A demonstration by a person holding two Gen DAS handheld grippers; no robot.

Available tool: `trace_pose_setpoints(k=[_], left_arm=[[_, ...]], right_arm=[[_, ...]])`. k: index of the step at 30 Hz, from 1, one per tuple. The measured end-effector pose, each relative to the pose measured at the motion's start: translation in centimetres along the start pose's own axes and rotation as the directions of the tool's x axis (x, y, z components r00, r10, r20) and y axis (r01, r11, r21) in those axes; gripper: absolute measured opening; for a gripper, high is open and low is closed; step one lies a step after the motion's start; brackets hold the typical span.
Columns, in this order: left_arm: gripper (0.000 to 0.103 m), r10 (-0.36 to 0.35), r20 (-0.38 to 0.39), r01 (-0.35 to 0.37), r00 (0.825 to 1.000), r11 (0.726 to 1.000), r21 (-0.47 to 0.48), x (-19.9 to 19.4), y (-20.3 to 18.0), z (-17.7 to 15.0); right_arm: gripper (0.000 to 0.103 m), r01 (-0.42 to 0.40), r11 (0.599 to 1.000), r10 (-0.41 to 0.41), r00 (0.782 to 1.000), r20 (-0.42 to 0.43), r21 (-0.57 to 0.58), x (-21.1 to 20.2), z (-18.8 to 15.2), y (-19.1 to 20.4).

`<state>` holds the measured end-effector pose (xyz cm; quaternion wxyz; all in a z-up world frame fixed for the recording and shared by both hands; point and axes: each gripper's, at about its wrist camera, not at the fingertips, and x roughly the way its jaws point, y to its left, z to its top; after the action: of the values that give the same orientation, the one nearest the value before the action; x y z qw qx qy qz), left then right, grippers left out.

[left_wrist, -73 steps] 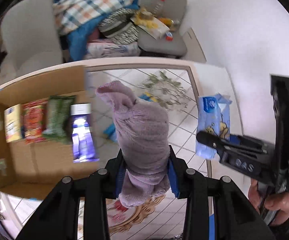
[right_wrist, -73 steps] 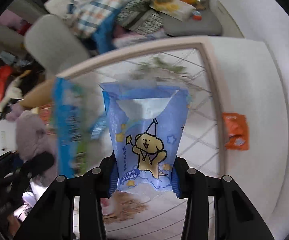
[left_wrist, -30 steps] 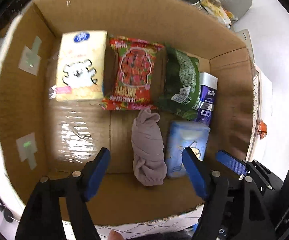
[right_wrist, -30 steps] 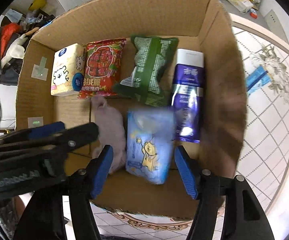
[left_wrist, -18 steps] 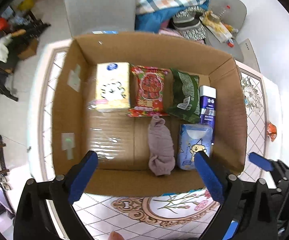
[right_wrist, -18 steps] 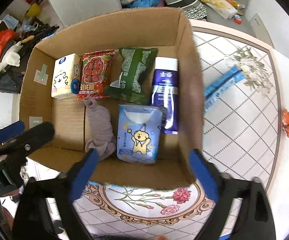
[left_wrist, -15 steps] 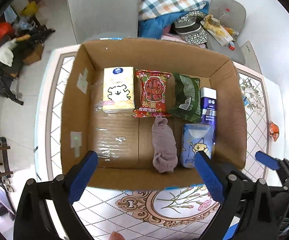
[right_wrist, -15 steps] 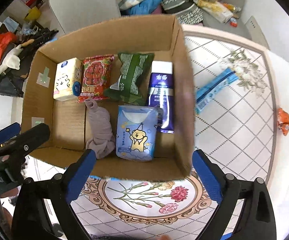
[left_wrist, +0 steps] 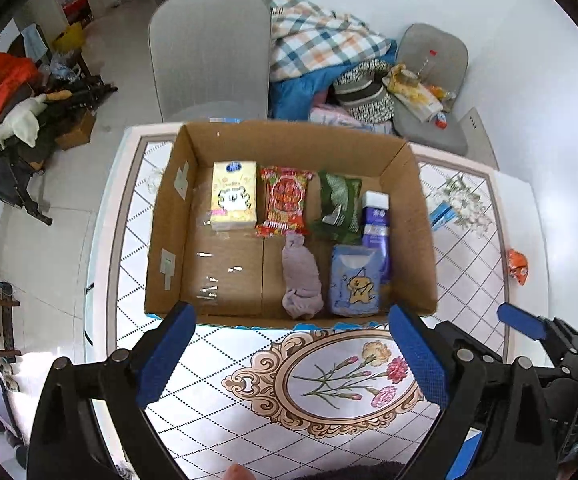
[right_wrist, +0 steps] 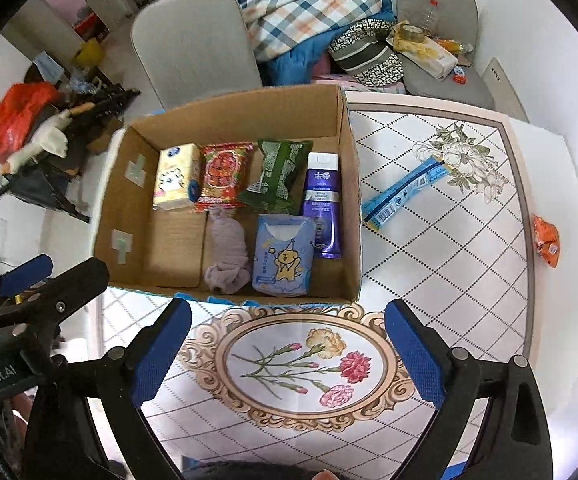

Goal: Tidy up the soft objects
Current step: 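Move both grippers from the box toward the remaining items on the table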

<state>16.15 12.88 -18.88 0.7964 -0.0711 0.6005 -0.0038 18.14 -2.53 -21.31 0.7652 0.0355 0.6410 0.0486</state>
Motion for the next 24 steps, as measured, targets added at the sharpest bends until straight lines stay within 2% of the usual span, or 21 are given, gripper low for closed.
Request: trace_pose_setpoints(k=[5, 8, 11, 15, 18, 22, 24], left_arm=[[0.099, 0.018, 0.02, -0.018, 1.0, 0.999, 0.034, -1.4, -3.2, 1.0], [0.099, 0.046, 0.044, -0.05, 0.998, 0.993, 0.11, -1.4, -7.2, 2.2], [0.099, 0.067, 0.056, -0.078, 0.996, 0.972, 0.221, 0.0, -12.9, 3.7], [0.099, 0.088, 0.043, -0.097, 0.995, 0.928, 0.358, 3.6, -21.1, 5.6], [0.099, 0.119, -0.002, -0.104, 0.993, 0.877, 0.469, 8.3, -27.0, 6.8], [0.099, 0.159, -0.109, -0.075, 0.981, 0.837, 0.542, 14.8, -31.4, 7.9], [0.099, 0.208, -0.163, -0.08, 0.964, 0.818, 0.569, 18.6, -32.7, 7.9]], right_arm=[[0.099, -0.057, 0.997, 0.057, 0.998, 0.005, 0.057, -1.4, -0.2, -3.5], [0.099, -0.07, 0.989, 0.071, 0.997, 0.003, 0.128, -1.8, -0.2, -7.7], [0.099, -0.041, 0.981, 0.041, 0.999, 0.006, 0.188, -2.2, 0.0, -12.7], [0.099, 0.057, 0.954, -0.056, 0.998, -0.012, 0.293, -2.5, 0.4, -22.3], [0.099, 0.106, 0.925, -0.097, 0.994, -0.044, 0.365, -2.2, 0.7, -29.3], [0.099, 0.153, 0.893, -0.126, 0.988, -0.09, 0.424, -0.6, 1.5, -37.2], [0.099, 0.173, 0.884, -0.136, 0.984, -0.116, 0.434, 0.4, 1.9, -40.2]])
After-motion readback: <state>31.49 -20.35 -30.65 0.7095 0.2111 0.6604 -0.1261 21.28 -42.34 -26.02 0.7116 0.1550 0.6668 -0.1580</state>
